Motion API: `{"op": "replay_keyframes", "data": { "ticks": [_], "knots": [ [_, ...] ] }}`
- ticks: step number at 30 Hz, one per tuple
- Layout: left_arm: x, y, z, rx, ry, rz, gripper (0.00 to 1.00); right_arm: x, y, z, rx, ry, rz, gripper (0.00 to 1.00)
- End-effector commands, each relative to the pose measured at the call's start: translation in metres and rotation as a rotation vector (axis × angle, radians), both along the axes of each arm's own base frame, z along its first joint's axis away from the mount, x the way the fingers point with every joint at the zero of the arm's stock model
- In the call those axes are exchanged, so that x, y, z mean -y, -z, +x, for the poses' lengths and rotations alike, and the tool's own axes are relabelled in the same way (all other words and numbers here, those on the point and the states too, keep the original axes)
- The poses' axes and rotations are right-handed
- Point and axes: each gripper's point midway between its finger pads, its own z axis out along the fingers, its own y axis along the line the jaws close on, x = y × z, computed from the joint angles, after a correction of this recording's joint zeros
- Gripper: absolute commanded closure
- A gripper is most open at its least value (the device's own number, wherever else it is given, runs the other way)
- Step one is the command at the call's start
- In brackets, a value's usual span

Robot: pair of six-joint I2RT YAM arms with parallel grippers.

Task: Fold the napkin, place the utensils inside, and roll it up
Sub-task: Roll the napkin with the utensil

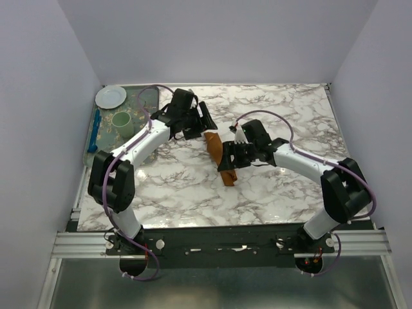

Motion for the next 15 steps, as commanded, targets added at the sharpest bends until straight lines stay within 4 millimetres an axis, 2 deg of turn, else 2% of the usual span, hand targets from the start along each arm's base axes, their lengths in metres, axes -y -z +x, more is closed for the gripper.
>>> {"op": "replay_keyframes", "data": {
  "ticks": [1, 5, 6, 8, 9, 11, 12, 13, 14, 15],
  "knots": [
    [0.005, -0.037, -0.006, 0.065, 0.049, -0.069, 0.15, 0.013, -0.034, 0.012, 0.116, 0.023, -0.066, 0.23],
    [-0.002, -0.052, -0.014, 0.096, 0.083, -0.094, 0.15, 0.031, -0.068, 0.012, 0.203, 0.055, -0.108, 0.21],
    [-0.003, -0.066, -0.020, 0.131, 0.102, -0.116, 0.14, 0.035, -0.078, 0.013, 0.226, 0.064, -0.110, 0.20],
    [-0.005, -0.075, -0.028, 0.158, 0.139, -0.153, 0.13, 0.050, -0.089, 0.011, 0.262, 0.095, -0.150, 0.18],
    [-0.009, -0.093, -0.036, 0.212, 0.157, -0.164, 0.12, 0.059, -0.106, 0.009, 0.310, 0.121, -0.145, 0.16],
    [-0.014, -0.103, -0.047, 0.260, 0.182, -0.170, 0.11, 0.082, -0.119, 0.007, 0.362, 0.185, -0.197, 0.06],
    [-0.019, -0.124, -0.057, 0.317, 0.190, -0.186, 0.10, 0.090, -0.125, 0.006, 0.381, 0.212, -0.207, 0.02],
    [-0.021, -0.131, -0.064, 0.348, 0.206, -0.193, 0.09, 0.100, -0.146, 0.001, 0.440, 0.249, -0.190, 0.00],
    [-0.023, -0.136, -0.069, 0.374, 0.214, -0.205, 0.07, 0.111, -0.152, -0.002, 0.456, 0.282, -0.212, 0.00],
    [-0.028, -0.154, -0.079, 0.424, 0.221, -0.225, 0.06, 0.119, -0.162, -0.006, 0.482, 0.312, -0.212, 0.00]
  ]
}}
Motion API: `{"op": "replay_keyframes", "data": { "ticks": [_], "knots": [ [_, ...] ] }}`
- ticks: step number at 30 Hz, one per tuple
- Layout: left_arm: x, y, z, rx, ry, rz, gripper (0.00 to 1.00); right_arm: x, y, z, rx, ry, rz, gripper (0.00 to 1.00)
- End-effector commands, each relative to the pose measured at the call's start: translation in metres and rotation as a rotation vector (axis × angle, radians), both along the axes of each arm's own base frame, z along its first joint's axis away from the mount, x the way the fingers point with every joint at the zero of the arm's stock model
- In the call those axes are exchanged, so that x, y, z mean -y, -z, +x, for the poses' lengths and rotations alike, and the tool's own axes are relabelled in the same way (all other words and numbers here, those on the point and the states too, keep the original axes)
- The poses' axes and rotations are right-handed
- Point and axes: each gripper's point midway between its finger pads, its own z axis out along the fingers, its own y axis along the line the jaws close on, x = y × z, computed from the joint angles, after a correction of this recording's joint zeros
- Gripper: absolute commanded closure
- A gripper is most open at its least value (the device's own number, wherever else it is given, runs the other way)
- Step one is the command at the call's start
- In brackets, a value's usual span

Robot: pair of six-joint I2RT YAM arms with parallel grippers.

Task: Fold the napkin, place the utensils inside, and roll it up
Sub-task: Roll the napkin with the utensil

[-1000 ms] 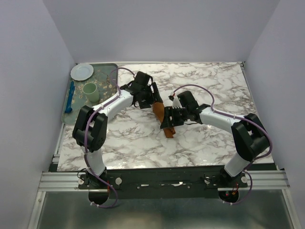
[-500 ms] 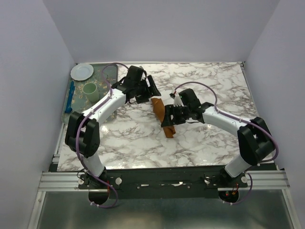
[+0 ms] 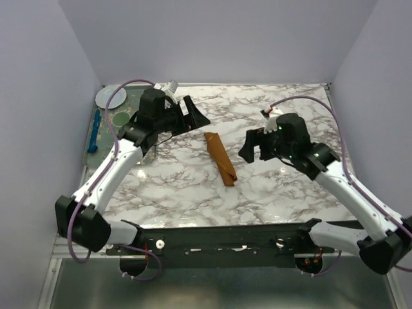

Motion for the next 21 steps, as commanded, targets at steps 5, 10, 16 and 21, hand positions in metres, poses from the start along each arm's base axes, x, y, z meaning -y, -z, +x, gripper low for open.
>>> {"op": "replay_keyframes", "data": {
  "ticks": [5, 10, 16, 21],
  "knots": [
    [-0.020, -0.119, -0.054, 0.360, 0.093, -0.122, 0.02, 0.118, -0.094, -0.029, 0.224, 0.451, -0.092, 0.00],
    [-0.038, -0.169, -0.058, 0.473, 0.024, -0.082, 0.01, 0.143, -0.141, -0.050, 0.321, 0.512, -0.033, 0.00],
    [-0.042, -0.199, -0.068, 0.533, 0.014, -0.116, 0.01, 0.159, -0.185, -0.070, 0.421, 0.527, 0.033, 0.00],
    [-0.047, -0.216, -0.079, 0.598, -0.009, -0.170, 0.01, 0.167, -0.190, -0.073, 0.433, 0.550, 0.019, 0.00]
  ]
}}
